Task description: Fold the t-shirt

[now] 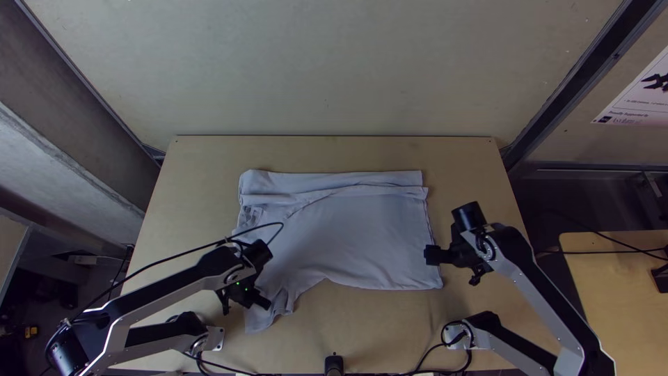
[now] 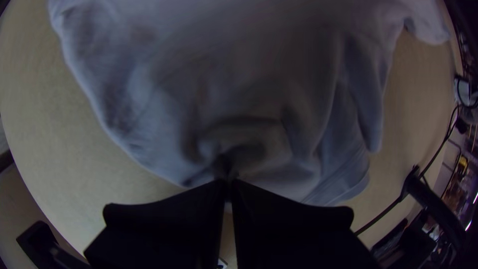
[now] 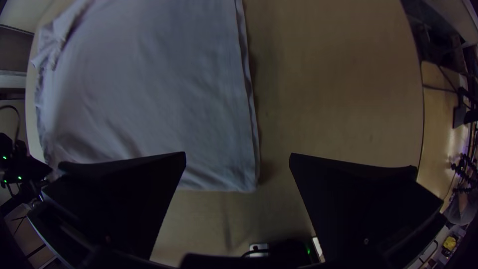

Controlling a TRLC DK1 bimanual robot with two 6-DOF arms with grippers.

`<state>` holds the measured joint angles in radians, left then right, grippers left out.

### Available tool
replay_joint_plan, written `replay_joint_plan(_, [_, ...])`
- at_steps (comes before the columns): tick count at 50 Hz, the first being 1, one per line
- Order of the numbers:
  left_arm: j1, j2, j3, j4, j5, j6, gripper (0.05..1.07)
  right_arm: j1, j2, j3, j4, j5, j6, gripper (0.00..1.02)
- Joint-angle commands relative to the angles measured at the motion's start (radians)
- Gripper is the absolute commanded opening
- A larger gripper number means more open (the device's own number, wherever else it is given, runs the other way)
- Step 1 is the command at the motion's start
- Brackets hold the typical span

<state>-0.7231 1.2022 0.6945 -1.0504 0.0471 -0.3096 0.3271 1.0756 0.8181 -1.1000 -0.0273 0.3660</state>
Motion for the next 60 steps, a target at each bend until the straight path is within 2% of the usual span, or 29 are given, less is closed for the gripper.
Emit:
replay_joint_plan(1, [0.06,-0.053,0.037,-0.026,-0.009,0.029,0.08,0.006,0.05,-0.057,-0.021,-0.016,-0.012,0.92])
replay_joint_plan(6, [0.117,-0.072,0.071,-0.048,-0.009,0.052,0.08,0.004,0.083,-0.093,-0.023,-0.033,-0.027,0.92])
replay_joint_plan(9, [0.154,-0.076,0.088,-0.059,-0.007,0.073,0.08,0.001,0.103,-0.114,-0.02,-0.051,-0.042,0.86])
replay_joint_plan(13, [0.185,-0.084,0.102,-0.065,-0.007,0.09,0.08,-0.01,0.15,-0.123,-0.017,-0.074,-0.052,0.86])
replay_joint_plan(26, [0.225,-0.115,0.114,-0.079,-0.009,0.102,0.08,-0.016,0.257,-0.148,-0.004,-0.083,-0.082,0.86])
replay_joint_plan(28, [0.228,-0.119,0.114,-0.08,-0.009,0.106,0.08,-0.019,0.265,-0.149,0.003,-0.083,-0.087,0.79])
replay_joint_plan(33, [0.235,-0.121,0.114,-0.085,-0.009,0.11,0.08,-0.02,0.254,-0.158,0.051,-0.083,-0.098,0.51])
replay_joint_plan(40, [0.244,-0.124,0.128,-0.092,-0.007,0.11,0.08,-0.014,0.234,-0.177,0.103,-0.085,-0.101,0.31])
replay_joint_plan(45, [0.257,-0.125,0.129,-0.094,-0.007,0.113,0.08,-0.011,0.193,-0.177,0.135,-0.083,-0.113,0.05])
replay_joint_plan(46, [0.261,-0.127,0.131,-0.094,-0.007,0.115,0.08,-0.011,0.181,-0.177,0.141,-0.083,-0.113,0.02])
replay_joint_plan(60, [0.393,-0.161,0.2,-0.1,-0.007,0.155,0.08,-0.022,0.06,-0.125,0.124,-0.083,-0.108,0.03])
